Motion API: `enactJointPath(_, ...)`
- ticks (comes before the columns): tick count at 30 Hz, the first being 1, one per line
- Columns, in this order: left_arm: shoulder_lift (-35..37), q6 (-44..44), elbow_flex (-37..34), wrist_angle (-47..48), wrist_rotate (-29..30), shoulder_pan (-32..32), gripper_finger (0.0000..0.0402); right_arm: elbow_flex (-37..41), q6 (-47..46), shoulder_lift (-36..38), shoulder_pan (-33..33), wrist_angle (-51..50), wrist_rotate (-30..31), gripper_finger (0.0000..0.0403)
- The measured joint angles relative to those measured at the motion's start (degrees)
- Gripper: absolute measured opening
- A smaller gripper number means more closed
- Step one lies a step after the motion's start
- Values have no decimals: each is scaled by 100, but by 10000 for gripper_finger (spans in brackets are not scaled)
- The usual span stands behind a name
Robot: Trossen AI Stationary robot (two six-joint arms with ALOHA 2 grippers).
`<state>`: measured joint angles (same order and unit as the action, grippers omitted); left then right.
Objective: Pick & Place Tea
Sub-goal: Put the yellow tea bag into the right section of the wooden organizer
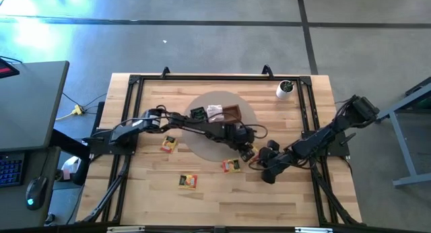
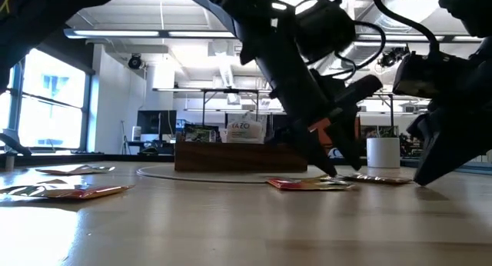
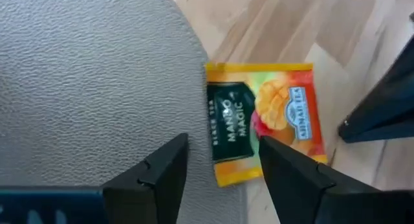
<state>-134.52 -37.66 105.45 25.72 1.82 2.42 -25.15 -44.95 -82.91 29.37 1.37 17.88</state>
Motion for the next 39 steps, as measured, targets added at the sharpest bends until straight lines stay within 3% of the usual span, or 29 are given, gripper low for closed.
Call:
enactJointPath(6,-41,-10,-7,-259,-43,78,189,3,232,0,-247,-16,468,0)
enactJointPath(19,-48,156,-14,-300,-284,92,176,-4,398,4,-567,24,209,0)
enactJointPath(35,-59,451,-20,-163,-362,-66,17,-4,735,4,-489,40,370,0)
enactJointPath(39,-59,609,-20,-156,-329,-115,6,-4,749,4,-375,357,380,0)
